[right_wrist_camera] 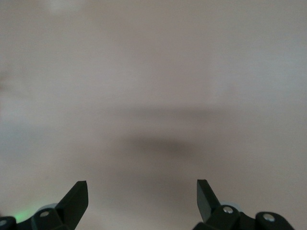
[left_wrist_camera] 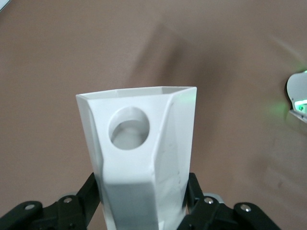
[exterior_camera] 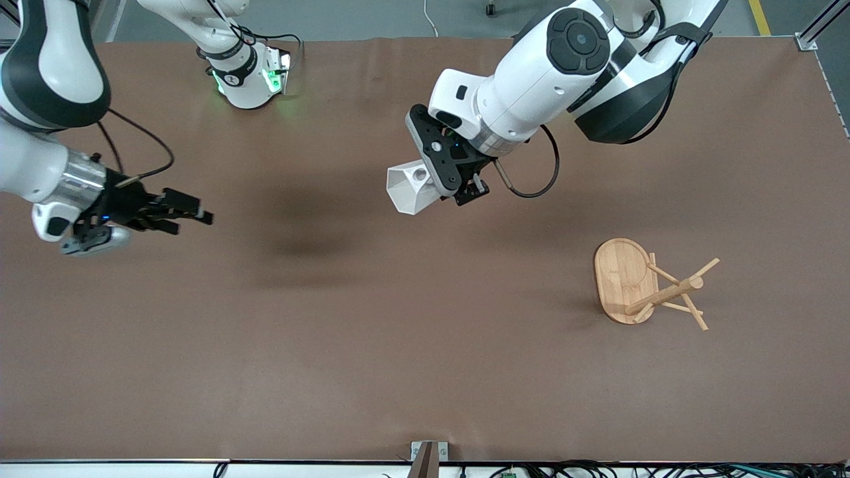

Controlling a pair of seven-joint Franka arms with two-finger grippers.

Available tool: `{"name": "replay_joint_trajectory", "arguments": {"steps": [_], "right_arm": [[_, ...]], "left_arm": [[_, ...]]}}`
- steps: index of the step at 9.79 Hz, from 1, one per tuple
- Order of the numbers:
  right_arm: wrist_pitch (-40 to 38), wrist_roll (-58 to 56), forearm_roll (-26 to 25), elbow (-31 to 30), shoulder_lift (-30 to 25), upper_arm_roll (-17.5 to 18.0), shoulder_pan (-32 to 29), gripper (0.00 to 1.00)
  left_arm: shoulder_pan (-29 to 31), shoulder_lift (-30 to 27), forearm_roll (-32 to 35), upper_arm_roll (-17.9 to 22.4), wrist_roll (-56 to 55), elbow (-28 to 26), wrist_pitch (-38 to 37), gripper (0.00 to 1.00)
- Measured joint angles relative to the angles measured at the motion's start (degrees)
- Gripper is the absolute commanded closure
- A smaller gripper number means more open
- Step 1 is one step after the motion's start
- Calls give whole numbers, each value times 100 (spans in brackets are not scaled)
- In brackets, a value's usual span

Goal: Hang cup on rack
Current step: 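Carry the cup with the left gripper over the wooden rack while the right gripper retracts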

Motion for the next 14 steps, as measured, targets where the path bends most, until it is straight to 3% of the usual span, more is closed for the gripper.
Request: {"name": "replay_joint_trajectory", "arguments": {"steps": [1,3,5,8,9,11,14], "right_arm": [[27,-1,-510,11,-6,-284,-13,0],[22,-1,-1048,74,-69,-559,-24,0],[-69,26,-1347,198,-330,-597,-18,0],[-1262,880,-1471,547,-828,-507,15,0],[-1631,1169,-1484,677,-948,-391,29,0],[-2210,1366,-1626,1046,-1057,-331,40,0],[-2560,1141,-1696,1479,-1053,-840,-2,0]], "left_arm": [[5,-37,0,2,-320,3,-83,99],[18,-106,207,10,-927,3,-304,99],[56,-137,359,13,-1495,3,-479,99],[193,-181,499,95,-1904,8,-556,99],[275,-267,498,283,-1907,-18,-599,99],[233,-586,252,1117,-1727,-346,-756,99],[44,-1153,-70,2212,-1138,-1349,-780,99]]}}
